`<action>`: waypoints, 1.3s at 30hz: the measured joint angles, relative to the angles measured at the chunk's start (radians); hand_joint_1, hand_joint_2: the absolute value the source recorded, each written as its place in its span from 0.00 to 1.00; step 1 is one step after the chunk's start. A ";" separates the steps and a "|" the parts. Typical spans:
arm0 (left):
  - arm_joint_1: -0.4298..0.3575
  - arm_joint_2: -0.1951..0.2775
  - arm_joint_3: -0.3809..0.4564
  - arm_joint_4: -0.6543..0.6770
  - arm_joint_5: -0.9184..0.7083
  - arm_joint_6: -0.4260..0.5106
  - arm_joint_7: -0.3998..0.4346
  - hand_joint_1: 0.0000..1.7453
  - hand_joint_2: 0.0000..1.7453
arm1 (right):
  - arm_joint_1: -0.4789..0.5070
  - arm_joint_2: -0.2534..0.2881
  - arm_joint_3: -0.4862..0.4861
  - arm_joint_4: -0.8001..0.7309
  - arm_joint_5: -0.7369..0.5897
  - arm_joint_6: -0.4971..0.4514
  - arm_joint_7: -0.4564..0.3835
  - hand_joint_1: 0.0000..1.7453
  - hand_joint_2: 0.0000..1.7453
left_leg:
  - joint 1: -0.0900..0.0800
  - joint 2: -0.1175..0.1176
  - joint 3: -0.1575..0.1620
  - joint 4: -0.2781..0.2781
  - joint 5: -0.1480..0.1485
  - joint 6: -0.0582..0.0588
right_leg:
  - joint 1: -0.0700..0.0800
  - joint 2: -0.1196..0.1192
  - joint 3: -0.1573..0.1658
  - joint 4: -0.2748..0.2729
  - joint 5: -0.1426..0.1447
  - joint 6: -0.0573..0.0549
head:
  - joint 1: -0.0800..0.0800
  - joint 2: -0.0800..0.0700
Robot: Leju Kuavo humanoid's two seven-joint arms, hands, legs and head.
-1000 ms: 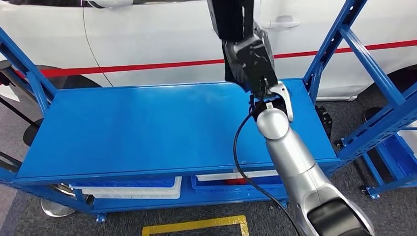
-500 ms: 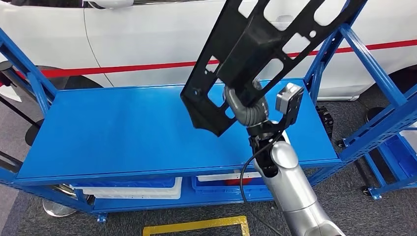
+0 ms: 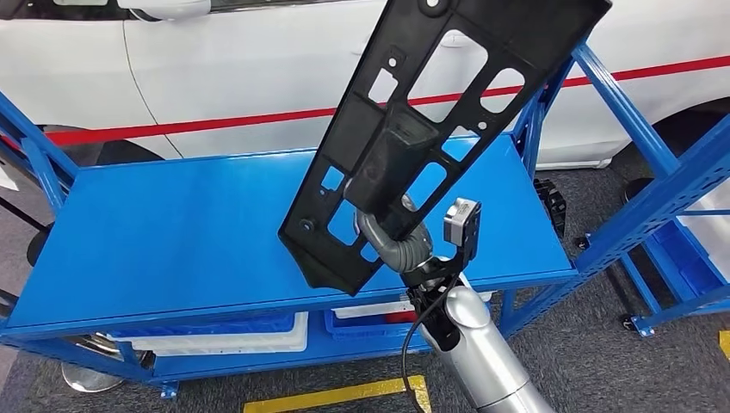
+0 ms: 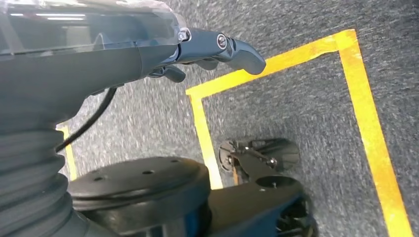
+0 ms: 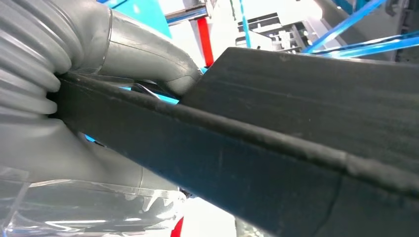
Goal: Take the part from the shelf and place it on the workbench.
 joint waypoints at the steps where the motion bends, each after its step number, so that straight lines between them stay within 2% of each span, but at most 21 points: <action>1: 0.000 0.000 0.000 0.000 0.000 -0.002 0.001 0.00 1.00 | 0.003 0.002 0.003 0.004 0.005 0.001 -0.003 1.00 1.00 | 0.000 0.006 0.001 -0.003 0.003 0.004 | 0.000 0.005 0.000 -0.001 0.002 0.006 | 0.000 0.000; 4: -0.002 -0.002 -0.001 0.001 0.001 -0.025 0.009 0.00 1.00 | 0.010 0.006 0.013 0.015 0.024 0.000 -0.012 1.00 1.00 | 0.008 0.026 0.008 -0.019 0.014 0.020 | 0.001 -0.006 -0.018 0.041 -0.030 0.019 | 0.004 0.000; 7: -0.002 -0.002 -0.001 0.001 -0.001 -0.049 0.029 0.00 1.00 | 0.016 0.011 0.021 0.028 0.035 -0.005 -0.020 1.00 1.00 | 0.008 0.047 0.009 -0.021 0.015 0.025 | -0.003 -0.033 -0.105 0.224 -0.120 0.029 | 0.008 0.000; 9: -0.001 -0.001 -0.001 0.001 -0.002 -0.054 0.044 0.00 1.00 | 0.024 0.015 0.025 0.039 0.039 -0.006 -0.022 1.00 1.00 | 0.008 0.063 0.009 -0.019 0.014 0.024 | -0.006 -0.039 -0.131 0.275 -0.123 0.033 | 0.008 0.000; 10: -0.001 -0.001 0.000 0.001 -0.002 -0.056 0.050 0.00 1.00 | 0.027 0.018 0.028 0.044 0.040 -0.007 -0.022 1.00 1.00 | 0.008 0.071 0.010 -0.017 0.013 0.023 | -0.008 -0.044 -0.113 0.238 -0.096 0.033 | 0.008 0.000; 12: -0.001 -0.001 0.000 0.001 -0.001 -0.060 0.059 0.00 1.00 | 0.029 0.024 0.033 0.053 0.042 -0.008 -0.023 1.00 1.00 | 0.006 0.086 0.010 -0.011 0.008 0.016 | -0.006 -0.074 -0.042 0.099 -0.033 0.029 | 0.008 0.000; 14: -0.002 -0.001 -0.001 0.001 -0.003 -0.061 0.062 0.00 1.00 | 0.031 0.031 0.040 0.058 0.043 -0.009 -0.024 1.00 1.00 | 0.000 0.098 0.010 -0.005 0.002 0.006 | 0.000 -0.091 -0.001 0.013 -0.005 0.018 | 0.007 0.000; 17: -0.003 0.000 -0.001 0.000 -0.008 -0.060 0.063 0.00 1.00 | 0.044 0.036 0.045 0.062 0.044 -0.011 -0.025 1.00 1.00 | -0.002 0.114 0.012 -0.004 -0.003 -0.009 | 0.001 -0.071 -0.003 0.001 0.001 0.000 | 0.007 0.000; 19: -0.003 0.000 -0.001 0.000 -0.011 -0.059 0.063 0.00 1.00 | 0.051 0.039 0.047 0.064 0.045 -0.011 -0.025 1.00 1.00 | 0.001 0.094 0.002 0.029 -0.038 -0.019 | -0.002 -0.057 -0.007 -0.004 0.010 -0.015 | 0.007 0.000; 22: 0.000 0.000 -0.001 0.001 -0.012 -0.058 0.062 0.00 1.00 | 0.056 0.045 0.052 0.067 0.046 -0.011 -0.025 1.00 1.00 | 0.003 0.054 -0.063 0.210 -0.153 -0.024 | 0.000 -0.030 -0.021 -0.005 0.024 -0.027 | 0.006 0.000; 24: 0.000 0.001 -0.001 0.001 -0.014 -0.058 0.060 0.00 1.00 | 0.063 0.046 0.053 0.069 0.050 -0.011 -0.025 1.00 1.00 | 0.003 0.049 -0.079 0.276 -0.177 -0.021 | 0.004 -0.010 -0.032 -0.004 0.033 -0.028 | 0.006 0.000; 26: -0.001 0.001 -0.002 0.001 -0.016 -0.057 0.058 0.00 1.00 | 0.069 0.046 0.053 0.070 0.056 -0.011 -0.026 1.00 1.00 | 0.002 0.039 -0.022 0.187 -0.130 -0.010 | 0.007 0.013 -0.041 -0.003 0.044 -0.026 | 0.006 0.000; 28: -0.002 0.003 -0.004 0.000 -0.019 -0.058 0.058 0.00 1.00 | 0.072 0.048 0.053 0.070 0.064 -0.010 -0.027 1.00 1.00 | 0.000 0.002 0.056 0.044 -0.082 0.005 | 0.008 0.034 -0.048 -0.003 0.056 -0.020 | 0.006 0.000; 29: -0.004 0.005 -0.005 0.000 -0.019 -0.058 0.059 0.00 1.00 | 0.074 0.049 0.054 0.070 0.067 -0.009 -0.027 1.00 1.00 | -0.003 -0.011 0.078 0.001 -0.070 0.009 | 0.007 0.042 -0.051 -0.002 0.062 -0.015 | 0.006 0.000; 30: -0.005 0.006 -0.006 0.000 -0.020 -0.058 0.061 0.00 1.00 | 0.076 0.049 0.056 0.070 0.071 -0.007 -0.028 1.00 1.00 | -0.006 -0.016 0.085 -0.016 -0.066 0.012 | 0.004 0.048 -0.053 -0.003 0.067 -0.009 | 0.007 0.000; 32: -0.008 0.006 -0.007 0.001 -0.019 -0.059 0.064 0.00 1.00 | 0.080 0.050 0.060 0.070 0.078 -0.003 -0.028 1.00 1.00 | -0.007 0.001 0.084 -0.022 -0.051 0.018 | 0.001 0.062 -0.056 -0.009 0.080 0.006 | 0.006 0.000; 33: -0.010 0.006 -0.007 0.001 -0.019 -0.059 0.066 0.00 1.00 | 0.082 0.050 0.061 0.070 0.080 -0.002 -0.028 1.00 1.00 | -0.006 0.011 0.083 -0.028 -0.040 0.023 | 0.002 0.056 -0.060 -0.005 0.075 0.012 | 0.007 0.000; 35: -0.012 0.006 -0.008 0.001 -0.019 -0.059 0.066 0.00 1.00 | 0.082 0.050 0.063 0.070 0.082 0.001 -0.027 1.00 1.00 | -0.001 0.036 0.075 -0.041 -0.018 0.035 | 0.003 0.019 -0.085 0.050 0.017 0.021 | 0.012 0.000; 37: -0.012 0.007 -0.008 0.001 -0.018 -0.059 0.067 0.00 1.00 | 0.083 0.050 0.066 0.070 0.082 0.002 -0.027 1.00 1.00 | -0.005 0.060 0.059 -0.040 -0.006 0.040 | -0.002 -0.022 -0.124 0.169 -0.073 0.030 | 0.017 0.000; 38: -0.011 0.007 -0.008 0.001 -0.018 -0.059 0.067 0.00 1.00 | 0.083 0.050 0.067 0.071 0.082 0.002 -0.026 1.00 1.00 | -0.006 0.074 0.049 -0.038 -0.001 0.038 | -0.006 -0.031 -0.136 0.225 -0.099 0.035 | 0.017 0.000; 39: -0.010 0.008 -0.008 0.001 -0.019 -0.059 0.067 0.00 1.00 | 0.084 0.050 0.067 0.072 0.082 0.002 -0.026 1.00 1.00 | -0.006 0.087 0.039 -0.034 0.003 0.037 | -0.010 -0.037 -0.136 0.257 -0.105 0.039 | 0.017 0.000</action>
